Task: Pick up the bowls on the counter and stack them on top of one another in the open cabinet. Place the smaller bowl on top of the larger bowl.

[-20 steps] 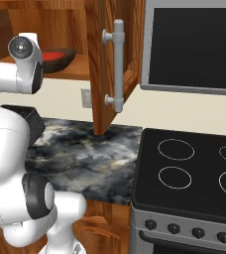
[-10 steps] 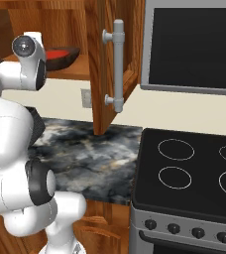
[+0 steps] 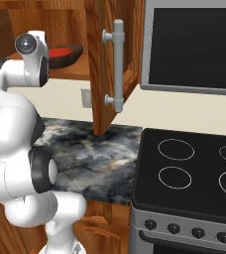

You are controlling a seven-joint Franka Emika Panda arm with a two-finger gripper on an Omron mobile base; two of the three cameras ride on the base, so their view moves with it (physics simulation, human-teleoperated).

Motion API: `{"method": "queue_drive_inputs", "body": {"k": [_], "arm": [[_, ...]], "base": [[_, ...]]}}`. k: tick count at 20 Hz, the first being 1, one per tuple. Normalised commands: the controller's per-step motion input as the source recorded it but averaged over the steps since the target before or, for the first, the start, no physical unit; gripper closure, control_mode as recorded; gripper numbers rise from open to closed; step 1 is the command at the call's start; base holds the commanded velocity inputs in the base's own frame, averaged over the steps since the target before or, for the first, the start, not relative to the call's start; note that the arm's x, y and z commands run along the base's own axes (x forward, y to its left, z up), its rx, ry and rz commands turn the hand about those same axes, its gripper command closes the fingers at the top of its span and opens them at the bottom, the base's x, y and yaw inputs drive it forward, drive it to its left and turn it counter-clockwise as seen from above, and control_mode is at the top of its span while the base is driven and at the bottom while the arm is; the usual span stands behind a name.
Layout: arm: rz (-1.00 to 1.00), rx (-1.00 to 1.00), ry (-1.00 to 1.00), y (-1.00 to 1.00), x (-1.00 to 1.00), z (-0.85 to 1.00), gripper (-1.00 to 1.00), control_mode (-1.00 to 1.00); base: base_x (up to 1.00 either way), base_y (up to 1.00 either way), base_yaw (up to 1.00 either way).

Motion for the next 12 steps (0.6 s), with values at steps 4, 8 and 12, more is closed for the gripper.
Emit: {"method": "queue_drive_inputs", "body": {"k": [4,8,12], "arm": [[-0.04,0.0,0.03,0.0,0.25,-0.03,1.0,-1.0],[-0.02,0.01,0.05,0.0,0.12,-0.04,1.0,-1.0],[0.0,0.0,0.05,0.0,0.02,-0.01,1.0,-1.0]], "base": [[0.0,0.0,0.0],[0.0,0.0,0.0],[0.0,0.0,0.0]]}}
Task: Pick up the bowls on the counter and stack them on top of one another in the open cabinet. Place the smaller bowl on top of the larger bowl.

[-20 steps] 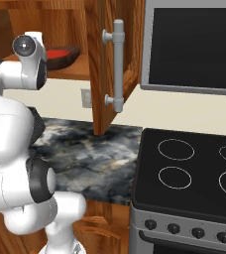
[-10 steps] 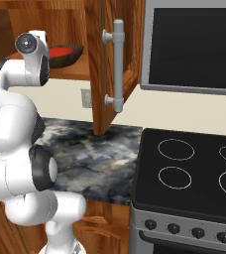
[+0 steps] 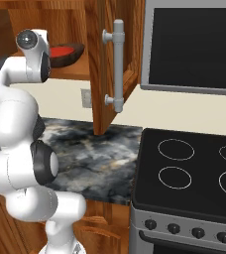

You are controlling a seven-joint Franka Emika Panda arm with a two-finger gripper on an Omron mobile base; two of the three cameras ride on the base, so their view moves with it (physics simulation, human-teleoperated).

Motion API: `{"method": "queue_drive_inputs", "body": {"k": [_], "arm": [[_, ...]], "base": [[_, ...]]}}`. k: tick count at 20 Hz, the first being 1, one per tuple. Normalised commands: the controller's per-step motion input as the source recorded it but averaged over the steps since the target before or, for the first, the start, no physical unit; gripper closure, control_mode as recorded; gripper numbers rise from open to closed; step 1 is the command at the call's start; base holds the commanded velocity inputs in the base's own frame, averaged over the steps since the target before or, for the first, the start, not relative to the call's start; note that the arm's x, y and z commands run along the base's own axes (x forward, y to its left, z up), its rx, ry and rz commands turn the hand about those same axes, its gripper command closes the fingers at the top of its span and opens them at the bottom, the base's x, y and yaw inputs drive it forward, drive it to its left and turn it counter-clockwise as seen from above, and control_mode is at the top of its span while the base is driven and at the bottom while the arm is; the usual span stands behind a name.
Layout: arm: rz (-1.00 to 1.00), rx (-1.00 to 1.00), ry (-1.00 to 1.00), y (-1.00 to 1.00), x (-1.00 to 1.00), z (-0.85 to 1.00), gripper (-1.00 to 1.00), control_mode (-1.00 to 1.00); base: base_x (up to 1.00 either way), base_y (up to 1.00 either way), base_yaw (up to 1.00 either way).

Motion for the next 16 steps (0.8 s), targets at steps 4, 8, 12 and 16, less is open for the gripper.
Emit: {"method": "queue_drive_inputs", "body": {"k": [4,8,12,16], "arm": [[0.0,0.0,0.02,0.0,0.0,0.0,1.0,-1.0],[0.0,0.0,0.01,0.0,0.0,0.0,-1.0,-1.0],[-0.02,0.0,0.0,0.0,0.02,0.0,-1.0,-1.0],[-0.03,0.01,0.0,0.0,0.07,0.0,-1.0,-1.0]], "base": [[0.0,0.0,0.0],[0.0,0.0,0.0],[0.0,0.0,0.0],[0.0,0.0,0.0]]}}
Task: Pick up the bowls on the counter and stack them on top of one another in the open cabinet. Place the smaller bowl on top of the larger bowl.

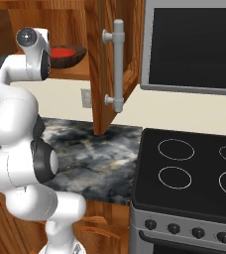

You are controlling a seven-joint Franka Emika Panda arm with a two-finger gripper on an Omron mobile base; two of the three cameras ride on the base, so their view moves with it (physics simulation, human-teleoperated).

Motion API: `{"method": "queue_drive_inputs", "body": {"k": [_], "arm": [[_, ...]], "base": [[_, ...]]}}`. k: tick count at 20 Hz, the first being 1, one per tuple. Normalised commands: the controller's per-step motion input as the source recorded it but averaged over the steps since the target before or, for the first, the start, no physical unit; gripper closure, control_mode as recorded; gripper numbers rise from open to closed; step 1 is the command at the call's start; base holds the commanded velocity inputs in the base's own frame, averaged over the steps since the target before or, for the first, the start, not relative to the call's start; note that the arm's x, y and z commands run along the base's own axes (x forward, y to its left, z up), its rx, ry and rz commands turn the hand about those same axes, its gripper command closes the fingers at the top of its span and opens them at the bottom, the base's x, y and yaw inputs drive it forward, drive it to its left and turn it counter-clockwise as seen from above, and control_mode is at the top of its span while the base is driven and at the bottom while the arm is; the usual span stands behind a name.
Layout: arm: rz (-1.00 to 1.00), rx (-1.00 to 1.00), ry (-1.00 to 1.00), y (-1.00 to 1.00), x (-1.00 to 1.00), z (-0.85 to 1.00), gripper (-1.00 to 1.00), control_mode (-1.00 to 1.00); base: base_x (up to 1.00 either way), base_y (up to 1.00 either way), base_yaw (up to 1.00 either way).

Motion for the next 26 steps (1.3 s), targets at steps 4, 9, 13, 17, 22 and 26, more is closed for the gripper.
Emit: {"method": "queue_drive_inputs", "body": {"k": [4,9,13,17,22,26], "arm": [[-0.02,0.01,-0.02,0.0,0.03,0.03,-1.0,-1.0],[-0.03,0.02,-0.02,0.0,-0.03,0.19,-1.0,-1.0],[-0.03,0.0,-0.07,0.0,-0.18,0.25,-1.0,-1.0],[-0.03,0.0,-0.08,0.0,-0.24,0.2,-1.0,-1.0],[-0.03,0.0,-0.11,0.0,-0.35,0.03,-1.0,-1.0],[-0.02,0.0,-0.12,-0.01,-0.5,-0.04,-1.0,-1.0]], "base": [[0.0,0.0,0.0],[0.0,0.0,0.0],[0.0,0.0,0.0],[0.0,0.0,0.0],[0.0,0.0,0.0],[0.0,0.0,0.0]]}}
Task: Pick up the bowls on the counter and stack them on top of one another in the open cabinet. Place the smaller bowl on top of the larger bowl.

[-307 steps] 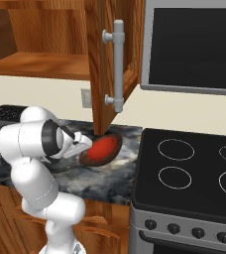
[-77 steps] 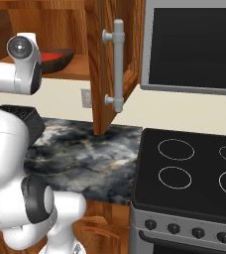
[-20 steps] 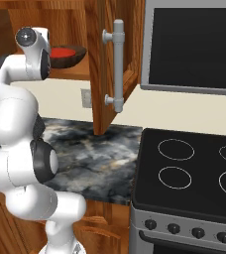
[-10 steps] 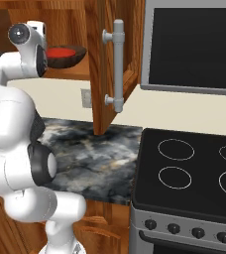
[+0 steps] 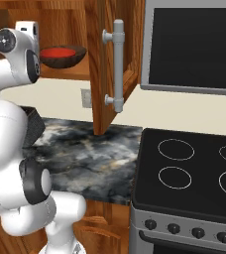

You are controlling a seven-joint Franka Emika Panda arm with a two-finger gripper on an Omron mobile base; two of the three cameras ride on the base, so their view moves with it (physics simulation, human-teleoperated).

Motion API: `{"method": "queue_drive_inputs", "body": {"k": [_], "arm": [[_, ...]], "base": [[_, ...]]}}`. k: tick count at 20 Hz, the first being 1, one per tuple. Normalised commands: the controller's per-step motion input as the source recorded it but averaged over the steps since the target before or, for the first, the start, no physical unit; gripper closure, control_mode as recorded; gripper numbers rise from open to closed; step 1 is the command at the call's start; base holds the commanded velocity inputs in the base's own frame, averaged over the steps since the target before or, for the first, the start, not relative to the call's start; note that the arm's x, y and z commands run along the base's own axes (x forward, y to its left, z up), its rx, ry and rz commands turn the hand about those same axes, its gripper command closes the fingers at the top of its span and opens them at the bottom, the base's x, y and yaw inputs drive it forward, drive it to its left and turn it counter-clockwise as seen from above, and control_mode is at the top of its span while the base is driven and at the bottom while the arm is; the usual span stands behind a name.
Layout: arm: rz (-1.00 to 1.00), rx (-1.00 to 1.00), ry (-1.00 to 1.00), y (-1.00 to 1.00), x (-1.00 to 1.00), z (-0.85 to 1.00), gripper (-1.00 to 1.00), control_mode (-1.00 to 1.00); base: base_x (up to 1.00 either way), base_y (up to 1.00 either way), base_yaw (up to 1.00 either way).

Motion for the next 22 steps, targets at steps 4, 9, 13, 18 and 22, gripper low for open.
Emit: {"method": "queue_drive_inputs", "body": {"k": [4,9,13,18,22], "arm": [[-0.04,0.0,-0.09,-0.05,-0.55,0.11,-1.0,-1.0],[-0.06,0.0,-0.04,-0.08,-0.48,0.23,-1.0,-1.0],[-0.08,0.0,0.0,-0.1,-0.42,0.24,-1.0,-1.0],[-0.1,0.0,0.0,-0.09,-0.47,0.22,-1.0,-1.0],[-0.11,0.0,0.0,-0.03,-0.55,0.1,-1.0,-1.0]], "base": [[0.0,0.0,0.0],[0.0,0.0,0.0],[0.0,0.0,0.0],[0.0,0.0,0.0],[0.0,0.0,0.0]]}}
